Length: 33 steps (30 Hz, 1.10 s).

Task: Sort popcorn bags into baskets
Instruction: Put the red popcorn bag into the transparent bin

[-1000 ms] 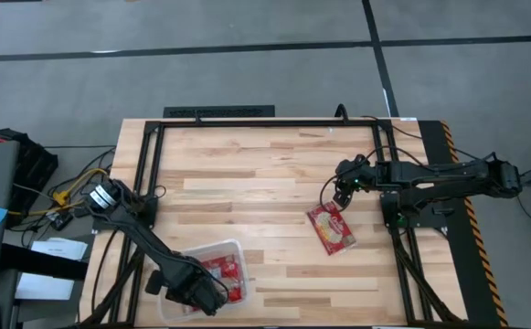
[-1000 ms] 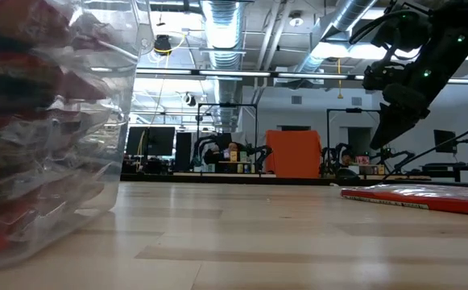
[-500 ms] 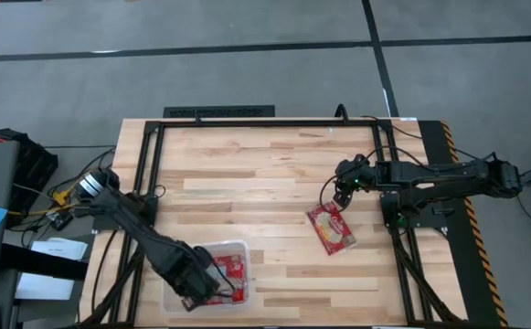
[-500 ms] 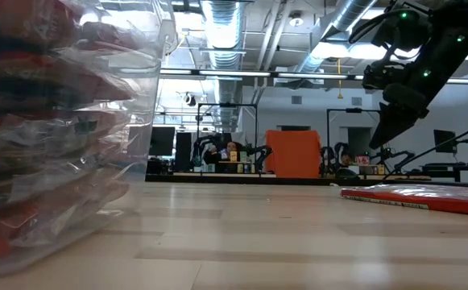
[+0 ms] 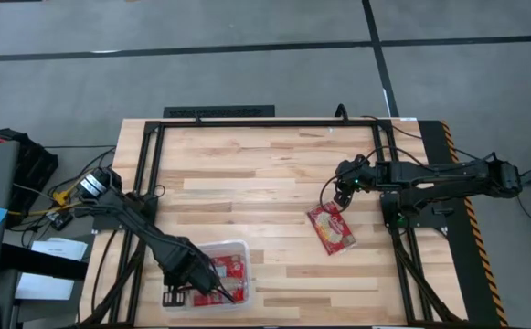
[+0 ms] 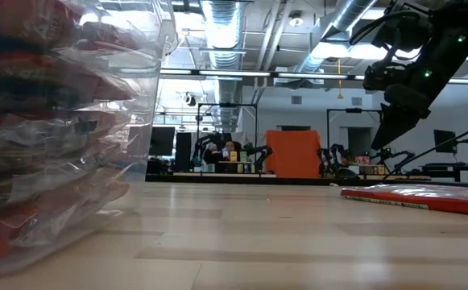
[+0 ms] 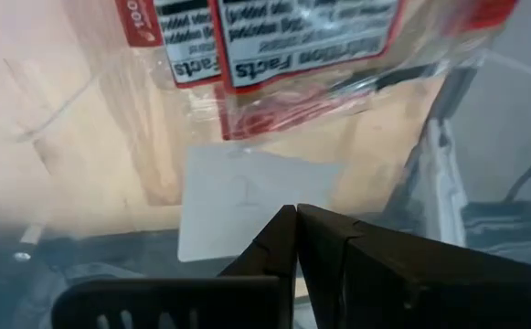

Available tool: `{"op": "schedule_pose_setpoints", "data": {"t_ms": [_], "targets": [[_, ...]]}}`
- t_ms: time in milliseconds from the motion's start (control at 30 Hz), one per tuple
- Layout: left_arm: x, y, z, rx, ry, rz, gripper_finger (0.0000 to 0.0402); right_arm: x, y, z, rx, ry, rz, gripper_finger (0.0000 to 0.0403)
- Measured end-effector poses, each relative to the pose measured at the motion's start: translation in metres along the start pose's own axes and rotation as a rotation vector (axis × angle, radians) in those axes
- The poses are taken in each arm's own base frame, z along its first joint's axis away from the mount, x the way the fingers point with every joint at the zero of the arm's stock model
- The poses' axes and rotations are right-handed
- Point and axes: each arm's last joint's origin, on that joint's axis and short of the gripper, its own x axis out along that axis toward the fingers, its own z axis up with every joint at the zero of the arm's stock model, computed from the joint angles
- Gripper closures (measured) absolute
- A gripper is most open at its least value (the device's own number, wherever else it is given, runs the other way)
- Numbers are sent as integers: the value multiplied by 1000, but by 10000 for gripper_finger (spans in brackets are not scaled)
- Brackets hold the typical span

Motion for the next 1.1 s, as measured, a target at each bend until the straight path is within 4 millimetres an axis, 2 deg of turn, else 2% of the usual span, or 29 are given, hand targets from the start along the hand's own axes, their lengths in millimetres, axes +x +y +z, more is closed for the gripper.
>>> {"op": "schedule_pose_setpoints", "data": {"t_ms": [600,833,933,1100], "targets": [[7,-6,9,-48,-63,-79,402,0,0,0,-2,-2,-5,285],[5,-12,16,-2,-186,-52,402,0,0,0,-3,-1,-5,285],[-1,-6,13,-54,-154,40,402,0,0,0,-3,-3,-5,285],[-29,7,3,-154,-181,142,402,0,1,3,3,-35,5,285]]}}
